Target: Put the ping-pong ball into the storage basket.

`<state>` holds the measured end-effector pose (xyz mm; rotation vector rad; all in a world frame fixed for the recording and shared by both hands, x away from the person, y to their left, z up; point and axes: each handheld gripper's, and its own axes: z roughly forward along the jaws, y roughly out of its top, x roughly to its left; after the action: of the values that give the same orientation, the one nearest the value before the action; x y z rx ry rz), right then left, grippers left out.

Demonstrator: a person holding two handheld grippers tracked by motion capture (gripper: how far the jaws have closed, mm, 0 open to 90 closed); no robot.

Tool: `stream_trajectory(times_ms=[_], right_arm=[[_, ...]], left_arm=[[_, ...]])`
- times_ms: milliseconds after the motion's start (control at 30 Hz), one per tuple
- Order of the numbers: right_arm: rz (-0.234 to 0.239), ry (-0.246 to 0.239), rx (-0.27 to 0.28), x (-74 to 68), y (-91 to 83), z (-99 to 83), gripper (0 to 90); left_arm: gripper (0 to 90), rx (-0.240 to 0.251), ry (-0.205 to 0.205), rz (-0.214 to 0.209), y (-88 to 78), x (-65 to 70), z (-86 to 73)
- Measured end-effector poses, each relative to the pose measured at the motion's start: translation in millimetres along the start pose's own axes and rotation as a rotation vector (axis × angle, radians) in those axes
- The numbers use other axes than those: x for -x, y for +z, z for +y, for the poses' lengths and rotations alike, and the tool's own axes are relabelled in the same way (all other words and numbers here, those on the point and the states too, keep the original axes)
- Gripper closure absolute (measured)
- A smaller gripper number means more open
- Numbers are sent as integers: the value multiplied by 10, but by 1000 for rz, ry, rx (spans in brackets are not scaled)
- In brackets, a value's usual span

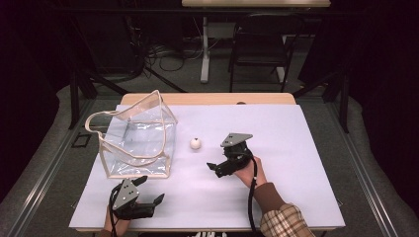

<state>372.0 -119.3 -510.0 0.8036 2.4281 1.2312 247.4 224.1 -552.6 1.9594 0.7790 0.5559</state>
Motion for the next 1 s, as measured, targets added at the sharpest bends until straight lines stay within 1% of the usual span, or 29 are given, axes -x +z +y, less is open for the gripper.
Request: stream_trajectory(times_ms=[33, 133, 167, 300, 600, 800, 867, 1000], right_arm=[[2, 2, -3, 6, 42, 27, 0], [3, 0, -6, 8, 81, 50, 0], [9, 3, -9, 15, 132, 76, 0], [11, 6, -14, 31, 216, 121, 0], [13, 18, -24, 75, 331, 181, 0], [12, 20, -30, 112, 456, 244, 0], [7, 23, -39, 114, 500, 256, 0], [15, 24, -45, 116, 563, 276, 0]], left_arm=[[161, -1, 0, 0, 1, 0, 0], [161, -2, 4, -1, 2, -2, 1], [161, -1, 0, 0, 2, -1, 0], [161, -1, 0, 0, 1, -2, 0], [161, 1, 2, -1, 0, -4, 1], [161, 0, 3, -2, 2, -5, 2], [161, 1, 6, -2, -1, -8, 2], [161, 1, 7, -2, -2, -11, 2]])
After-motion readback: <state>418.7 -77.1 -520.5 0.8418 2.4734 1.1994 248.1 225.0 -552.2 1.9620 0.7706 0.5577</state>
